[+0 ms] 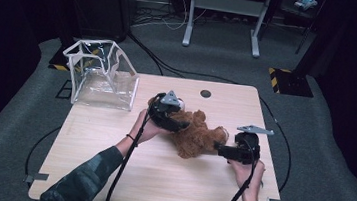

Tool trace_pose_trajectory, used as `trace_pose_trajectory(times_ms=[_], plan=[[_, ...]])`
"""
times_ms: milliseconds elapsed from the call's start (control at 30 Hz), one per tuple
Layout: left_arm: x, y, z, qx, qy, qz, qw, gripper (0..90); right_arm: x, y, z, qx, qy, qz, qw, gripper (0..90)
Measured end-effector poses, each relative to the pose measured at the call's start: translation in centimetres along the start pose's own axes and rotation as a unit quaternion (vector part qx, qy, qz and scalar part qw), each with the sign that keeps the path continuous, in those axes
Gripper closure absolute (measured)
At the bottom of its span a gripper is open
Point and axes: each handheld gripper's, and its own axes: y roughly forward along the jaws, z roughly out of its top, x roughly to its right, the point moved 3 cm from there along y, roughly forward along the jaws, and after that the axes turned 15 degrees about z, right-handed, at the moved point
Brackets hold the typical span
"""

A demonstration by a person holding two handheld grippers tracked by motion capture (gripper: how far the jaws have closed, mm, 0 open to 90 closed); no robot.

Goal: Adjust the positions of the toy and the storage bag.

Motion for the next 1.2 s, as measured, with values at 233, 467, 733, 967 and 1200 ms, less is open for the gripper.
trace_pose_trajectory(times_ms=[233, 467, 733, 967, 1200], plan=[[-0.3, -0.5, -3.0, 0.011, -0.018, -0.026, 0.9994, 70.4, 1.5, -1.4, 0.2, 0.016, 0.012, -0.011, 0.9997, 11.7], [-0.6, -2.5, -6.1, 0.032, -0.061, -0.016, 0.9975, 71.3, 3.3, 0.6, 0.5, -0.01, 0.021, -0.014, 0.9996, 8.5], [-1.0, -3.7, -9.4, 0.024, -0.101, -0.012, 0.9946, 71.5, 4.9, 5.2, -0.1, -0.076, 0.039, 0.006, 0.9963, 8.7], [-1.3, -4.2, -11.1, 0.014, -0.116, -0.002, 0.9932, 71.4, 4.9, 8.5, -0.2, -0.12, 0.038, 0.03, 0.9915, 13.4], [-1.7, -4.2, -12.7, 0.002, -0.133, 0.007, 0.9911, 71.9, 5.0, 9.9, -0.6, -0.136, 0.037, 0.055, 0.9885, 28.8]])
